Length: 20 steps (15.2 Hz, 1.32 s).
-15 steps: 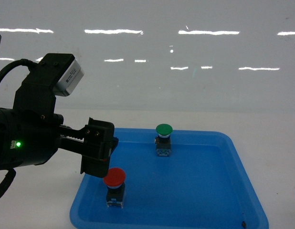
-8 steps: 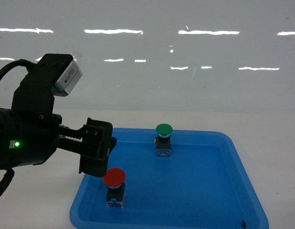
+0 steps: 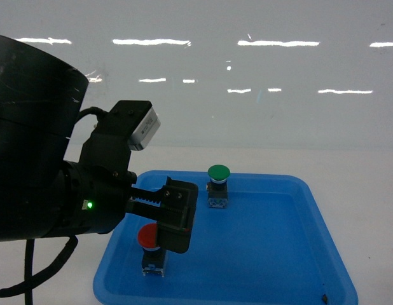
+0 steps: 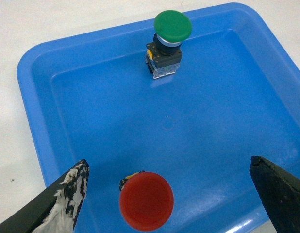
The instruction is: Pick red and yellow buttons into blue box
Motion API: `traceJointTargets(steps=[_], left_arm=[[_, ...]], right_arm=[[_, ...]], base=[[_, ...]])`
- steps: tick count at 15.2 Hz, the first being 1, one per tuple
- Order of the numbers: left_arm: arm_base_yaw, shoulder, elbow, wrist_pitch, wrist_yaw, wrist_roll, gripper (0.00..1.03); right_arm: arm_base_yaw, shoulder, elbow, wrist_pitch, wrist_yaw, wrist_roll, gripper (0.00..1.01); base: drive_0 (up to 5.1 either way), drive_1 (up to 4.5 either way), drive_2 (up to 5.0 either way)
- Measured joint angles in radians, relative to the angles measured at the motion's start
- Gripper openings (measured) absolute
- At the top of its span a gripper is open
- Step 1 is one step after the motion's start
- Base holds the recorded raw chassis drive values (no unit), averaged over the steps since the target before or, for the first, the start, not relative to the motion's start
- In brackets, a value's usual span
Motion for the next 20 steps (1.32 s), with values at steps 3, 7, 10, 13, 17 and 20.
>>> traceJointTargets(steps=[3,7,10,13,17,20], left_arm=[[-0.029,0.161,0.037,0.038,-0.005,0.012,0.98],[-0.031,0.272,0.047,0.109,-0.027,0.055,0.98],[-0.004,0.319,0.042,0.143,-0.032,0.073,0.98],[0.013,0.334,0.043,0.170,-0.010,0.073,0.93],[0.026,0.349,0.048,0.186,-0.008,0.073,0.45],[0.035,0.349,0.042,0.219,-0.013,0.073,0.26]], right_arm=[[0.000,0.000,0.000,0.000,0.000,0.000,0.30],[0.000,0.000,0.000,0.000,0.000,0.000,0.30],[0.000,0.000,0.000,0.000,0.000,0.000,0.30],[0.000,0.000,0.000,0.000,0.000,0.000,0.30],[0.000,0.000,0.000,0.000,0.000,0.000,0.30],[0.000,0.000,0.000,0.000,0.000,0.000,0.30]], base=[[0.0,0.00,0.0],[0.0,0.00,0.0],[0.0,0.00,0.0],[0.0,0.00,0.0],[0.0,0.00,0.0],[0.0,0.00,0.0]])
